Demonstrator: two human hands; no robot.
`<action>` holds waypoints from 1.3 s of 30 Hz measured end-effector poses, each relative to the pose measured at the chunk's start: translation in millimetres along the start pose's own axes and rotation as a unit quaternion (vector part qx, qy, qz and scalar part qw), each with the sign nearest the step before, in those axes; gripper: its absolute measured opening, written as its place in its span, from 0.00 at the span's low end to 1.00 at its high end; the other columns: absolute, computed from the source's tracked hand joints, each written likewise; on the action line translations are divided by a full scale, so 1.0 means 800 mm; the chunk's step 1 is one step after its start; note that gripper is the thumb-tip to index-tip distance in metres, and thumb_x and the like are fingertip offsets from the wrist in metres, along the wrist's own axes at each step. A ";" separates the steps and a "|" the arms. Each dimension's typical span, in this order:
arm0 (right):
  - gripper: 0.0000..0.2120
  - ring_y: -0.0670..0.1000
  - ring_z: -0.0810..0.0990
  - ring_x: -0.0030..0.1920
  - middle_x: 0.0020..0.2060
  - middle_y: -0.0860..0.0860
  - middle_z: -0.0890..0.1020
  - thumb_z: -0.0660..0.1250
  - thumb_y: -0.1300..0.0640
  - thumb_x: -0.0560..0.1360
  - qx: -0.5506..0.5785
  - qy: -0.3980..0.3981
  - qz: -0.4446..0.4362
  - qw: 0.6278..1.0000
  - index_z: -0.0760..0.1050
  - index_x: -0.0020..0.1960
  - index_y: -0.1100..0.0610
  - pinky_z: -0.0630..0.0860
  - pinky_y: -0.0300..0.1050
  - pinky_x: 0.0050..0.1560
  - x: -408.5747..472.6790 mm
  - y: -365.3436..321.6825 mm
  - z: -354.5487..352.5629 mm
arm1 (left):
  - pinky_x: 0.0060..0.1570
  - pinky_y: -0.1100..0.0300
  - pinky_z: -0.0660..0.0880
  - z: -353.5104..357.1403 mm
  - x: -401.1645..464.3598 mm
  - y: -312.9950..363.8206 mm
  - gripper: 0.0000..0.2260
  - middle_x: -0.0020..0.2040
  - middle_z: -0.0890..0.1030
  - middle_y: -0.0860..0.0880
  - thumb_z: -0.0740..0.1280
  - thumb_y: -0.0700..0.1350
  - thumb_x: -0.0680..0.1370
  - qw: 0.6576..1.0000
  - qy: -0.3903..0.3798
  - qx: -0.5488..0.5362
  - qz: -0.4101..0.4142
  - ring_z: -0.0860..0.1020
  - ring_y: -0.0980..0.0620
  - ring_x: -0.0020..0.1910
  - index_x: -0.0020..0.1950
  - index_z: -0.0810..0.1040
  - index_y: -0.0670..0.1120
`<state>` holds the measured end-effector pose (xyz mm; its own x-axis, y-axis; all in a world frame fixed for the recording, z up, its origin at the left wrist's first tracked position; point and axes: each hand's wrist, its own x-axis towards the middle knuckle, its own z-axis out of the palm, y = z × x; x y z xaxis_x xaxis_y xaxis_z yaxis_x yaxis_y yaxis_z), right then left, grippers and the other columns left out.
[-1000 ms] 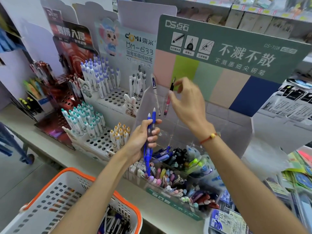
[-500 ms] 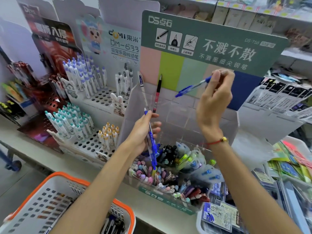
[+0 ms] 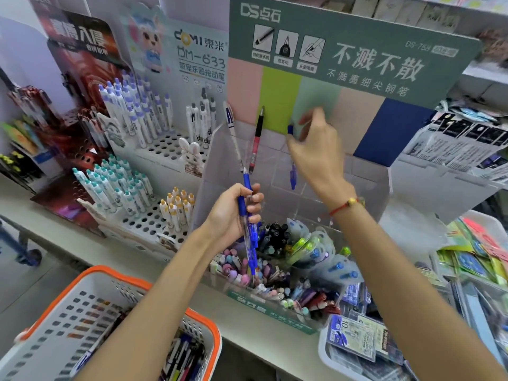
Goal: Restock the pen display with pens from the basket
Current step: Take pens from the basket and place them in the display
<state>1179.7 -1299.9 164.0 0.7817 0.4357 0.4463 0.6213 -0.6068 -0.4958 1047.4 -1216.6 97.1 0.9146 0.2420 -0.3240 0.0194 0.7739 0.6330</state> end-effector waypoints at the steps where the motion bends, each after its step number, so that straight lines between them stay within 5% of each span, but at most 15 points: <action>1: 0.12 0.54 0.78 0.45 0.45 0.52 0.80 0.67 0.52 0.77 0.012 0.000 -0.014 1.000 0.75 0.57 0.59 0.69 0.44 0.40 -0.015 -0.004 -0.001 | 0.24 0.67 0.60 0.002 -0.001 -0.001 0.10 0.31 0.68 0.52 0.50 0.37 0.79 1.000 -0.006 0.010 -0.005 0.63 0.58 0.25 0.45 0.69 0.44; 5: 0.15 0.41 0.71 0.32 0.31 0.40 0.75 0.64 0.43 0.78 0.072 -0.220 0.022 0.973 0.83 0.52 0.52 0.66 0.39 0.35 -0.051 -0.015 -0.006 | 0.28 0.65 0.63 0.012 -0.004 -0.004 0.10 0.33 0.69 0.51 0.51 0.37 0.80 0.996 -0.041 0.074 -0.004 0.63 0.57 0.28 0.46 0.71 0.44; 9: 0.09 0.43 0.76 0.33 0.31 0.44 0.79 0.67 0.50 0.78 0.133 -0.244 0.003 0.960 0.84 0.50 0.53 0.70 0.38 0.37 -0.055 -0.010 -0.016 | 0.34 0.63 0.67 0.022 -0.004 -0.003 0.11 0.34 0.75 0.51 0.51 0.37 0.80 0.989 -0.066 0.130 0.017 0.68 0.55 0.32 0.47 0.73 0.43; 11: 0.07 0.37 0.77 0.32 0.34 0.47 0.81 0.65 0.54 0.79 0.206 -0.160 0.016 0.965 0.80 0.51 0.56 0.71 0.31 0.37 -0.052 -0.006 -0.022 | 0.45 0.62 0.74 0.021 -0.001 0.001 0.14 0.43 0.82 0.48 0.51 0.37 0.81 0.990 -0.069 0.121 0.028 0.77 0.54 0.40 0.55 0.77 0.41; 14: 0.04 0.37 0.71 0.28 0.33 0.44 0.74 0.58 0.57 0.83 0.275 0.097 0.035 0.956 0.69 0.50 0.56 0.65 0.30 0.31 -0.035 0.003 -0.043 | 0.61 0.57 0.73 0.012 0.001 0.008 0.16 0.54 0.83 0.47 0.51 0.42 0.84 0.989 -0.046 0.126 0.054 0.80 0.52 0.54 0.59 0.77 0.42; 17: 0.08 0.42 0.72 0.32 0.38 0.45 0.76 0.55 0.56 0.83 0.195 0.237 -0.015 0.952 0.69 0.53 0.60 0.64 0.37 0.34 -0.013 0.012 -0.051 | 0.52 0.61 0.74 0.003 0.000 0.007 0.17 0.51 0.81 0.49 0.51 0.48 0.85 0.981 0.034 0.167 0.097 0.78 0.54 0.49 0.51 0.79 0.44; 19: 0.11 0.52 0.76 0.39 0.44 0.53 0.80 0.54 0.56 0.84 0.113 0.172 -0.021 0.978 0.70 0.58 0.62 0.66 0.44 0.38 0.002 0.014 -0.041 | 0.43 0.64 0.71 -0.004 0.000 0.004 0.17 0.45 0.74 0.49 0.51 0.50 0.85 0.964 0.098 0.213 0.126 0.73 0.56 0.41 0.47 0.76 0.46; 21: 0.13 0.62 0.78 0.48 0.50 0.59 0.82 0.55 0.55 0.84 -0.002 0.025 -0.015 1.000 0.71 0.61 0.62 0.69 0.49 0.42 0.017 0.019 -0.021 | 0.39 0.64 0.69 -0.011 0.001 0.002 0.17 0.41 0.68 0.50 0.50 0.53 0.84 0.947 0.127 0.261 0.135 0.69 0.56 0.38 0.45 0.72 0.47; 25: 0.13 0.61 0.79 0.51 0.50 0.59 0.82 0.58 0.51 0.82 -0.066 -0.162 -0.005 0.985 0.75 0.55 0.60 0.75 0.49 0.48 0.041 0.022 0.005 | 0.28 0.67 0.73 -0.011 0.002 0.003 0.17 0.35 0.65 0.49 0.50 0.54 0.84 0.921 0.157 0.326 0.147 0.68 0.57 0.30 0.45 0.70 0.45; 29: 0.13 0.58 0.80 0.46 0.44 0.57 0.84 0.65 0.50 0.78 -0.068 -0.194 0.011 0.979 0.79 0.48 0.60 0.75 0.46 0.45 0.061 0.020 -0.001 | 0.31 0.66 0.77 -0.007 -0.003 0.015 0.17 0.27 0.70 0.50 0.55 0.52 0.83 0.888 0.208 0.305 0.273 0.73 0.60 0.23 0.41 0.71 0.43; 33: 0.09 0.57 0.82 0.46 0.43 0.56 0.85 0.72 0.51 0.74 0.029 -0.191 0.025 0.981 0.79 0.45 0.58 0.79 0.51 0.50 0.051 0.022 0.000 | 0.36 0.60 0.76 0.008 -0.001 0.048 0.17 0.22 0.76 0.55 0.63 0.55 0.80 0.800 0.267 0.332 0.423 0.76 0.58 0.24 0.35 0.74 0.47; 35: 0.06 0.54 0.83 0.48 0.45 0.56 0.84 0.71 0.58 0.75 0.106 -0.195 0.041 0.974 0.80 0.50 0.58 0.78 0.48 0.53 0.038 0.028 -0.004 | 0.35 0.61 0.76 0.025 0.001 0.064 0.15 0.24 0.78 0.57 0.68 0.54 0.78 0.766 0.265 0.336 0.479 0.79 0.58 0.26 0.34 0.75 0.49; 39: 0.14 0.49 0.80 0.46 0.41 0.47 0.82 0.64 0.63 0.75 0.166 -0.129 0.046 0.977 0.78 0.59 0.55 0.75 0.42 0.48 0.019 0.041 -0.024 | 0.43 0.53 0.82 0.048 0.013 0.086 0.10 0.32 0.83 0.53 0.73 0.53 0.75 0.754 0.232 0.345 0.509 0.83 0.55 0.32 0.38 0.79 0.49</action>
<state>1210.9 -1326.0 168.7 0.7963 0.5682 0.2076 0.4977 -0.4201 -0.7588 1073.9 -1183.6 164.5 0.3614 0.8077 0.4659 -0.2446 -0.4001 0.8832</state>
